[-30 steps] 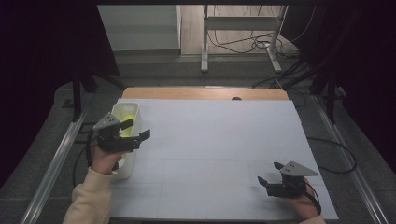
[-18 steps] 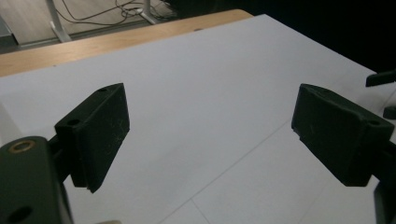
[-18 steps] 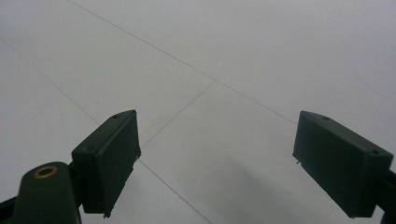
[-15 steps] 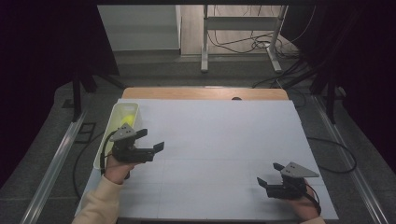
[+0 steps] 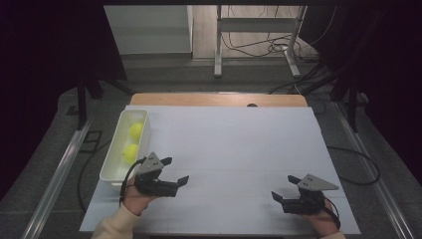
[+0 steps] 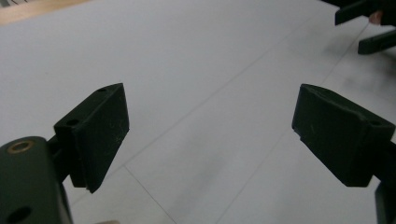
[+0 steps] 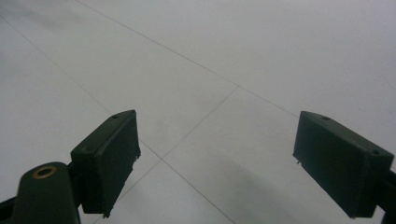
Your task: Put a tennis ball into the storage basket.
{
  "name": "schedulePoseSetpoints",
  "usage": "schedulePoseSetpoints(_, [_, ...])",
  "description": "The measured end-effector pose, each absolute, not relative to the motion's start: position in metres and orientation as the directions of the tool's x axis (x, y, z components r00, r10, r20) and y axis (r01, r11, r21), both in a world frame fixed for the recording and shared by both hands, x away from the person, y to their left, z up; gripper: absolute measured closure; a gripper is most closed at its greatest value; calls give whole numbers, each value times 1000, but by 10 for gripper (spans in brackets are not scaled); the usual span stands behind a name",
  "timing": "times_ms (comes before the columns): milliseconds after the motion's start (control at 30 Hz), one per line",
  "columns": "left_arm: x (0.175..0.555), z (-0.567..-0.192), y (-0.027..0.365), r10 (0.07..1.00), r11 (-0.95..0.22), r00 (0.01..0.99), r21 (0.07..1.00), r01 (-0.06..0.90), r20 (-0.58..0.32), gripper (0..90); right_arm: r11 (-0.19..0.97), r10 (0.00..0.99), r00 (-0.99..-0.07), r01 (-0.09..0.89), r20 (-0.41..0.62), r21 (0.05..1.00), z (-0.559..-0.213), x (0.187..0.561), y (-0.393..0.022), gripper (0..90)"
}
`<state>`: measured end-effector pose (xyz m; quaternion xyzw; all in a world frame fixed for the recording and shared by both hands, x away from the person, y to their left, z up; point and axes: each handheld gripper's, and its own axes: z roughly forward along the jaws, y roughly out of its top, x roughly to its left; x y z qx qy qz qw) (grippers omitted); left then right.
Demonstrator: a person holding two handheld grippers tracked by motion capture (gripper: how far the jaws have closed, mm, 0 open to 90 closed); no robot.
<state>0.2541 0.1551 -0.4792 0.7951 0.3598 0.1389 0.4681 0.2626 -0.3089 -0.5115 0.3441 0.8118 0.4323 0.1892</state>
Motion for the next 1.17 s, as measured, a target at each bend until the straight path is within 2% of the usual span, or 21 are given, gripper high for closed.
schedulePoseSetpoints(200, [245, -488, 148, 694, -340, 713, 827, 447, -100, 116, 377, 716, -698, 404, 14, 834, -511, 262, -309, 147])
schedulePoseSetpoints(467, [239, -502, 160, 723, -320, 681, 815, 483, -120, 117, 399, 688, -725, 420, 37, 815, -514, 260, -303, 141])
schedulePoseSetpoints(1167, [244, -511, 171, 746, -291, 650, 809, 511, -143, 119, 420, 688, -726, 407, 8, 811, -514, 260, -302, 141])
